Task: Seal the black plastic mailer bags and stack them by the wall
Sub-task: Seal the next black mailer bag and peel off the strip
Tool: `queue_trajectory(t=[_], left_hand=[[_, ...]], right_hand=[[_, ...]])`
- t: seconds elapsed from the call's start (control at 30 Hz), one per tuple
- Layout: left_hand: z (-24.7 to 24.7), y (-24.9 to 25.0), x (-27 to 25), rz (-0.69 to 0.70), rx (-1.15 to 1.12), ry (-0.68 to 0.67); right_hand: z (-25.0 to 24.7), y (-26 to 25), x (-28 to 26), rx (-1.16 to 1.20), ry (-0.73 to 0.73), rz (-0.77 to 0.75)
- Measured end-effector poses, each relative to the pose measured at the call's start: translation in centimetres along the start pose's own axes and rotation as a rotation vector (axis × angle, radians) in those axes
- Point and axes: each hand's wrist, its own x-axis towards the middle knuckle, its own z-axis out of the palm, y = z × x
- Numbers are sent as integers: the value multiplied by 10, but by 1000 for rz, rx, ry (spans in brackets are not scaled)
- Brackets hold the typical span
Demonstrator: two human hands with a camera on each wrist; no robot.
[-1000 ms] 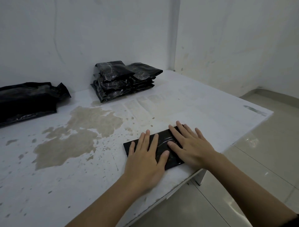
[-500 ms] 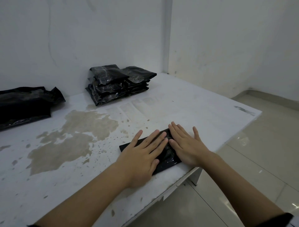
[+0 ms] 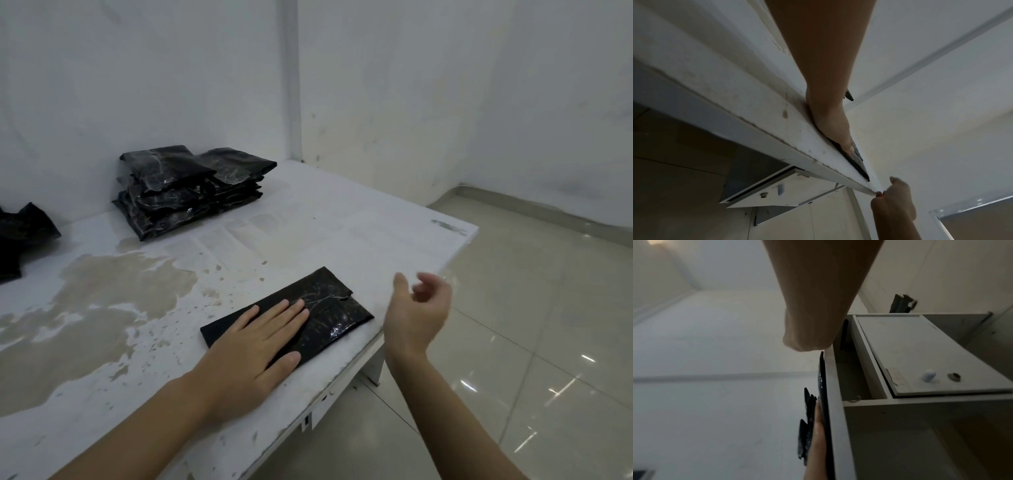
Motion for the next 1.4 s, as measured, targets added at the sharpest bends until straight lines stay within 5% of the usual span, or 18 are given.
queue_trajectory(t=[0.1, 0.23, 0.37, 0.6, 0.77, 1.23, 1.4], left_hand=[[4, -4, 1, 15, -70, 42], [7, -5, 1, 20, -86, 57], [7, -5, 2, 19, -84, 62], [4, -2, 2, 13, 9, 48], [12, -8, 1, 27, -47, 116], [19, -12, -1, -5, 312, 144], [12, -5, -1, -21, 339, 157]], right_hand=[[-6, -8, 28, 313, 212, 634], [-9, -7, 61, 525, 90, 905], [-9, -5, 68, 599, 86, 809], [-12, -19, 62, 341, 229, 757], [9, -33, 62, 325, 188, 440], [64, -128, 89, 415, -318, 94], [70, -151, 71, 411, -630, 181]])
